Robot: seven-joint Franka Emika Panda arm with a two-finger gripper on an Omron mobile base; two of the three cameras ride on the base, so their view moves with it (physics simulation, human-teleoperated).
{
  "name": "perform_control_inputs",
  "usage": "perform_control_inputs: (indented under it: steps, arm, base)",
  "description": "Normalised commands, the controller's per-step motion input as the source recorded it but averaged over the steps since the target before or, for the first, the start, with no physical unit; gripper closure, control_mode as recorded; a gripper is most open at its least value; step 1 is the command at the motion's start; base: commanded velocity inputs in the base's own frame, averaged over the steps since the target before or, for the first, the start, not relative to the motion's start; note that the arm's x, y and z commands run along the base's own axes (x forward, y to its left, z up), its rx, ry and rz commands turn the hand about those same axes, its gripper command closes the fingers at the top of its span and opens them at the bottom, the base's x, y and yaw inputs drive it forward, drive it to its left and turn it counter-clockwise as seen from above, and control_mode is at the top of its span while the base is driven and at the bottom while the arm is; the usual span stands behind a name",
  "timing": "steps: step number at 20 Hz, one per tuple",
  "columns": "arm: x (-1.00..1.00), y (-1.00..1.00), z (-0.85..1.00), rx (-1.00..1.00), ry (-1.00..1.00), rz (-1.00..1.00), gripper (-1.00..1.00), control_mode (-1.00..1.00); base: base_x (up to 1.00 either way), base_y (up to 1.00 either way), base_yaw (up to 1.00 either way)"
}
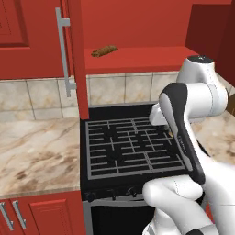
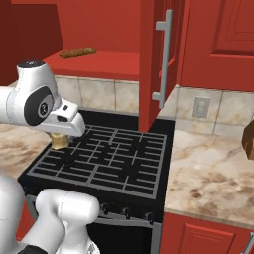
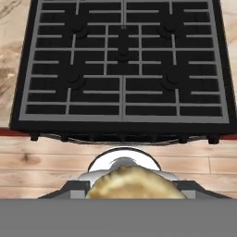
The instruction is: Pick the candle and candle from the dining table and place them in the open cabinet. Close the cabinet after placing the objects.
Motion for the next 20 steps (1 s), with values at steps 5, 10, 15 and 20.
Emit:
perform_control_inputs:
  steps: [5, 10, 15, 20]
  arm:
    - [0.35, 0.0, 0.8, 0.0, -0.03, -0.04, 1.0, -1.0]
    - [0.66, 0.0, 0.56, 0.0, -0.15, -0.05, 1.0, -1.0]
    - [0.43, 0.0, 0.56, 0.0, -0.19, -0.02, 1.0, -1.0]
    - [0.05, 0.0, 0.48, 0.0, -0.31, 0.0, 1.0, -1.0]
  base:
    - [0.0, 0.0, 0.0]
    - [0.0, 0.0, 0.0]
    - [0.0, 0.0, 0.0]
    - [0.0, 0.0, 0.0]
